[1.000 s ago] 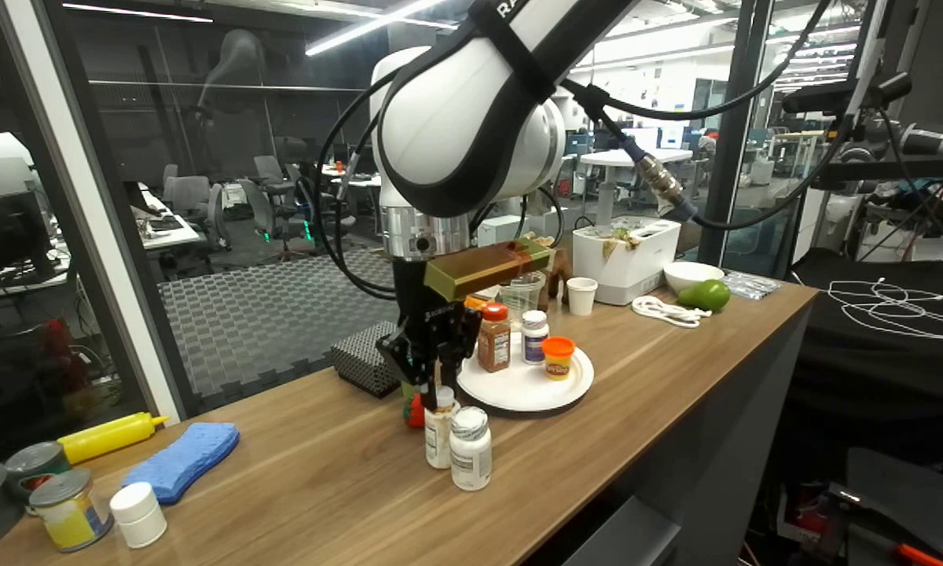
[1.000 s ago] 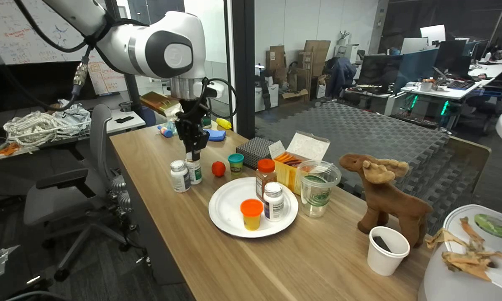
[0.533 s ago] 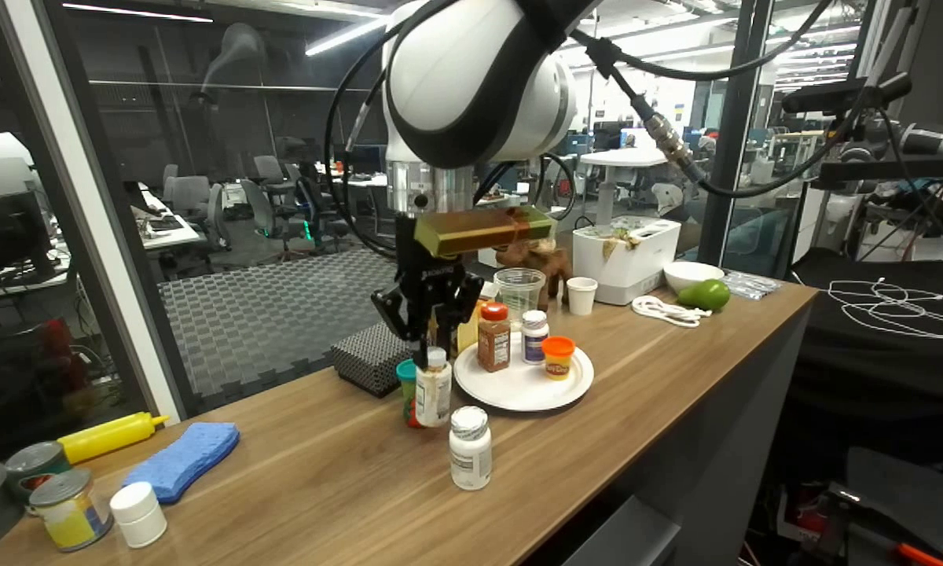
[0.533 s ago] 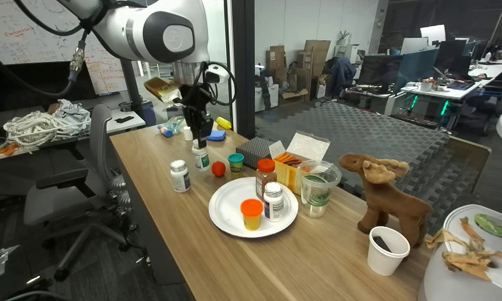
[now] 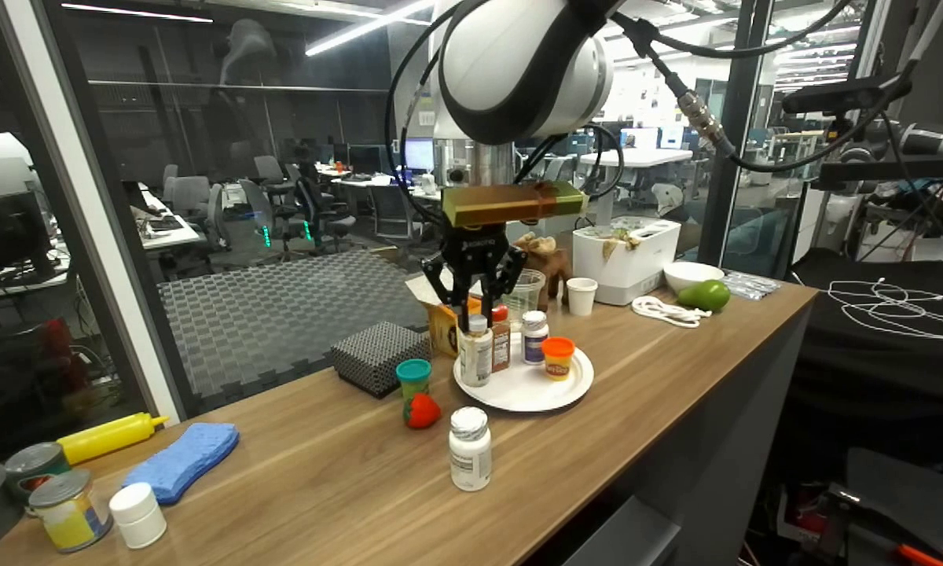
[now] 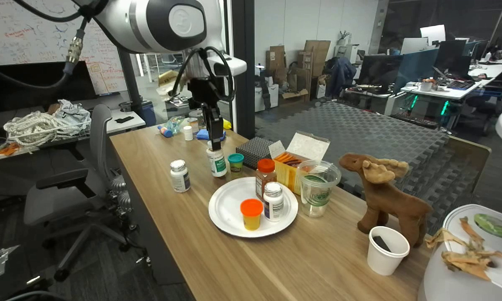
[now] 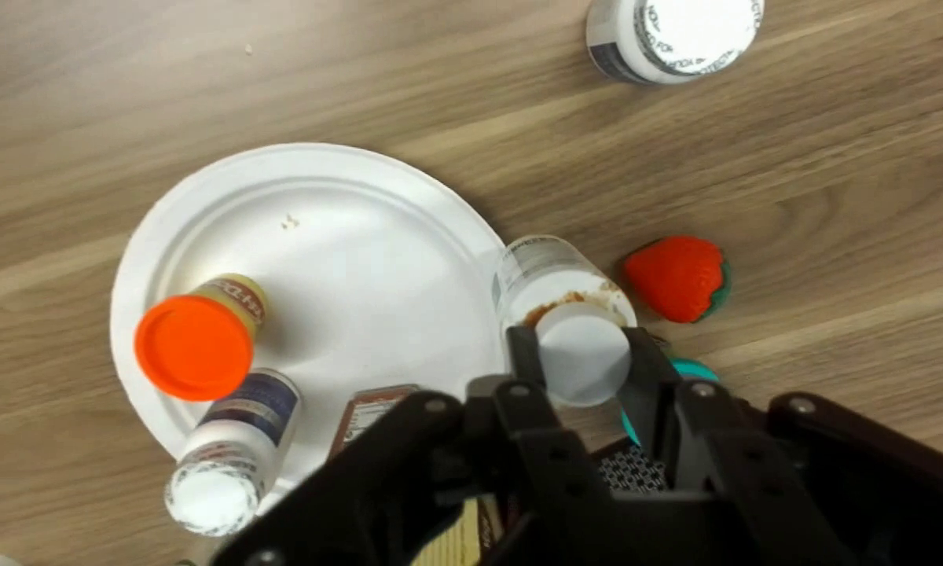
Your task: Pick up all the objects surrounding the white plate and arrange them on the plate, then pick up the cups and put them together
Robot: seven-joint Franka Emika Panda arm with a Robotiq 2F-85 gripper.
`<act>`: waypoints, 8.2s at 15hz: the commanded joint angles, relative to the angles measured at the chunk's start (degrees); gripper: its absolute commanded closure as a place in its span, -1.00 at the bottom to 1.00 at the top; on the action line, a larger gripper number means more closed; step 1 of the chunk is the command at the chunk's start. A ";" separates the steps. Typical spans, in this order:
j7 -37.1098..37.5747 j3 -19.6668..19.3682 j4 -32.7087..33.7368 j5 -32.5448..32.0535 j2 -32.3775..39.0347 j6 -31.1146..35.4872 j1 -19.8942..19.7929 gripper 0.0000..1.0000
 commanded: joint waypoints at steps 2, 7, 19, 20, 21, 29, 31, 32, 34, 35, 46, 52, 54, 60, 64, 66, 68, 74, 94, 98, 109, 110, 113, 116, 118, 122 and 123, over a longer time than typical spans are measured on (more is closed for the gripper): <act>6.60 -1.35 -1.71 -1.51 1.32 0.09 -0.15 0.55; 13.83 -2.93 -1.77 -1.78 2.95 1.54 -0.58 0.55; 19.12 -4.48 -1.73 -0.02 2.97 6.69 -4.39 0.55; 19.29 -4.59 -1.42 0.11 3.34 7.32 -4.72 0.55; 19.57 -4.73 -1.15 0.08 3.69 7.77 -4.93 0.55; 19.95 -5.28 0.10 0.70 6.35 8.65 -5.79 0.55; 19.63 -5.14 0.11 1.21 6.24 8.84 -5.91 0.54; 19.70 -5.19 0.08 1.01 6.16 8.63 -5.76 -0.10; 20.09 -5.34 -0.35 0.41 5.64 8.30 -5.35 -0.25; 20.62 -5.33 -0.80 0.60 5.17 8.10 -5.22 -0.39; 13.88 3.05 -6.14 0.91 -3.13 6.21 0.28 -1.00; 7.86 6.76 -3.63 3.46 1.24 3.07 1.71 -1.00; 5.29 7.02 -3.57 4.19 2.52 1.77 1.69 -1.00; 1.32 6.50 -3.17 4.56 5.20 -0.14 2.15 -1.00; 0.81 6.11 -3.76 4.35 4.59 0.53 2.33 -0.35; 1.19 5.82 -4.11 4.05 4.13 0.80 2.38 -0.02; 1.38 5.67 -4.33 4.05 3.90 0.97 2.41 0.30; 2.47 5.29 -5.14 3.65 2.46 1.48 2.60 0.50; 14.98 -3.14 8.18 2.90 10.24 1.93 -2.53 0.51; 15.26 -3.43 10.94 2.45 12.73 -0.14 -2.18 0.51; 16.89 -3.97 11.04 0.65 13.40 -2.12 -1.80 0.51; 16.90 -3.98 10.80 0.68 13.63 -2.27 -1.94 0.51; 16.55 -4.00 10.32 1.18 14.30 -1.60 -2.40 0.51; 15.58 -3.54 9.82 1.95 13.65 -0.27 -2.84 -0.48; 15.41 -3.42 9.09 1.87 12.64 0.35 -2.65 -0.50; 17.86 -4.05 6.25 0.05 8.93 2.61 -0.67 -1.00; 17.99 -3.93 5.69 -0.51 7.84 3.27 -0.02 -1.00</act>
